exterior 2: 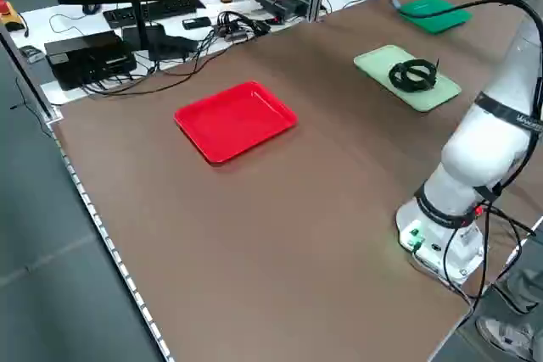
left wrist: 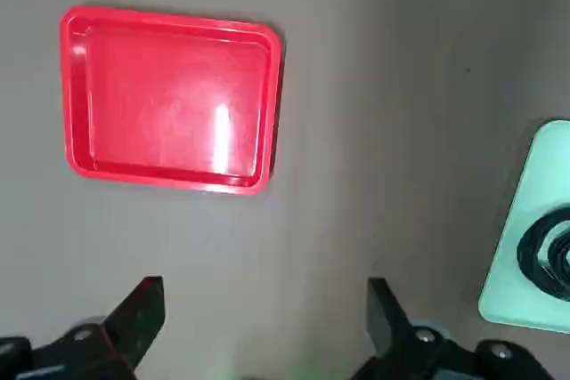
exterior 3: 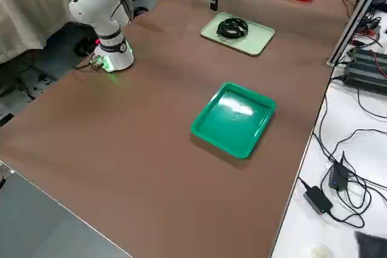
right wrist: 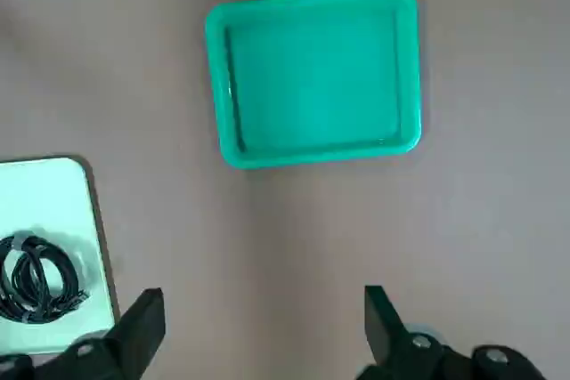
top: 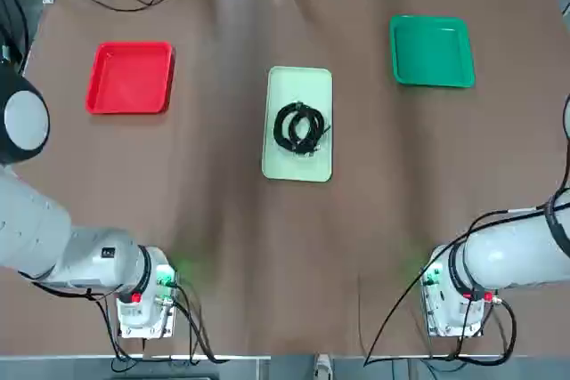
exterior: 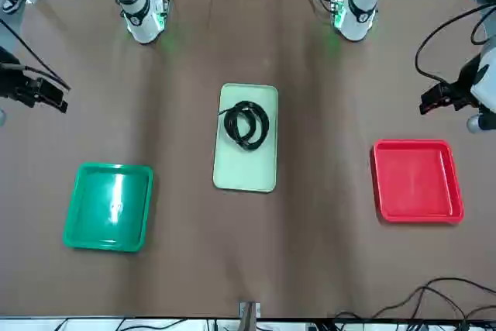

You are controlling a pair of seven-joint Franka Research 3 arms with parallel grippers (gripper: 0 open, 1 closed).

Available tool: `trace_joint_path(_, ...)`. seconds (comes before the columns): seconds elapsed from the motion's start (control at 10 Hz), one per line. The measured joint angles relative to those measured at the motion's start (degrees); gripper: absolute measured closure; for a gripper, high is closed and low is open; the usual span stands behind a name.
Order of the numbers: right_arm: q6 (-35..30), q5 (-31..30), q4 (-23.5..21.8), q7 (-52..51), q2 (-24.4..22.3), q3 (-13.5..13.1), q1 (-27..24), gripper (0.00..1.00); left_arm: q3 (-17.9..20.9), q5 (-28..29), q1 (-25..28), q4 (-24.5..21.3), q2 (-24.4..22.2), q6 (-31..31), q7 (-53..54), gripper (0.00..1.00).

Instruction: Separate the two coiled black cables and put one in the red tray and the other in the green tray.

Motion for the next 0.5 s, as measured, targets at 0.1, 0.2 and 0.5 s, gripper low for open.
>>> trace_joint_path(0.1, 0.00, 0.45, 0.00, 0.00, 0.00, -0.01, 0.00, 0.01, -0.11, 0.00, -0.05, 0.07, 0.00, 0.01, 0.00, 0.00)
trace_joint_path(0.2, 0.00, 1.14, 0.00, 0.00, 0.00, -0.03, 0.00, 0.01, -0.22, 0.00, -0.20, 0.19, 0.00, 0.01, 0.00, 0.00)
trace_joint_path(0.5, 0.00, 1.65, 0.00, 0.00, 0.00, -0.08, 0.00, 0.01, -0.55, 0.00, -0.80, 0.75, -0.10, -0.45, 0.16, 0.00)
